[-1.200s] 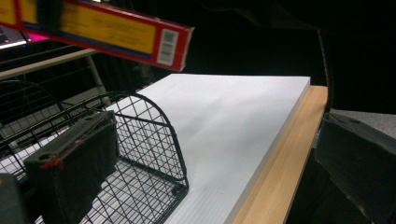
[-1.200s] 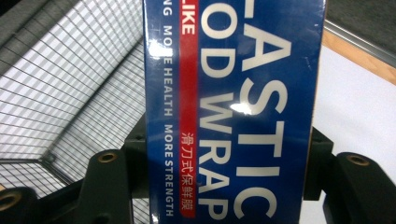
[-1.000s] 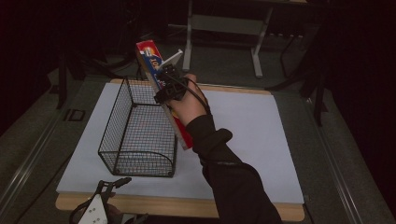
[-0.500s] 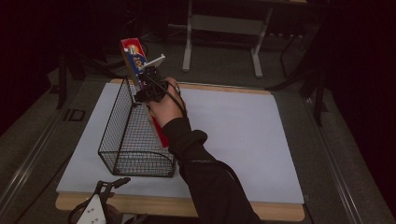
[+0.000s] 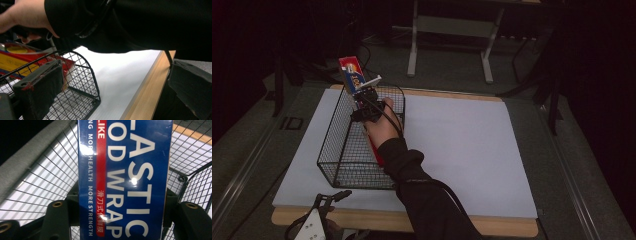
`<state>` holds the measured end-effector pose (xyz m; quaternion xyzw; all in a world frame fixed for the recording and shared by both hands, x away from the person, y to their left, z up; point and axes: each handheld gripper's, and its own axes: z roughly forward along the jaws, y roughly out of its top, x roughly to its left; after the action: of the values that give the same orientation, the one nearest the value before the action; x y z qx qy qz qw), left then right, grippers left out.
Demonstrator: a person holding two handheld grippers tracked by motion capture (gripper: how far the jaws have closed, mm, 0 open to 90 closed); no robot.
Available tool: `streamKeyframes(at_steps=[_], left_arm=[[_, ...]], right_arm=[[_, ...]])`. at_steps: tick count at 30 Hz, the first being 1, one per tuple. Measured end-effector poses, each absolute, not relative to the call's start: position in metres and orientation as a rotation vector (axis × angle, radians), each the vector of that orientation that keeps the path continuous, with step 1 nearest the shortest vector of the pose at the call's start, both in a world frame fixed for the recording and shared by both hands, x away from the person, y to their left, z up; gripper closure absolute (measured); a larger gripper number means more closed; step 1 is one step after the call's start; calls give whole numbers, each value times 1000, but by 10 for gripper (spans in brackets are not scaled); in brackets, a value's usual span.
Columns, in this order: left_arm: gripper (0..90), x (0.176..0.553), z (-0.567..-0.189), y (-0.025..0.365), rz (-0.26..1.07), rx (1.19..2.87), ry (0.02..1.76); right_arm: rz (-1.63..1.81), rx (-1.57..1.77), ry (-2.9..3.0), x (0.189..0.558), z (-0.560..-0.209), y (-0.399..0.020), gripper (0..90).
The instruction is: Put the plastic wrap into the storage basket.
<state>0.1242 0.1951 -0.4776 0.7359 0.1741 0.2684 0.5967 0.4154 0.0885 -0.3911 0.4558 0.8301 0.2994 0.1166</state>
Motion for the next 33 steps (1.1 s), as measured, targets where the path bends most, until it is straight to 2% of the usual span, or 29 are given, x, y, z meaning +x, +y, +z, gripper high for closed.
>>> streamKeyframes(at_steps=[25,33], left_arm=[[3,123,-477,194,619,1706,399],[2,124,-477,194,616,1709,397]], right_arm=[[689,1378,2510,423,-440,94,389],[692,1359,2522,424,-441,93,374]])
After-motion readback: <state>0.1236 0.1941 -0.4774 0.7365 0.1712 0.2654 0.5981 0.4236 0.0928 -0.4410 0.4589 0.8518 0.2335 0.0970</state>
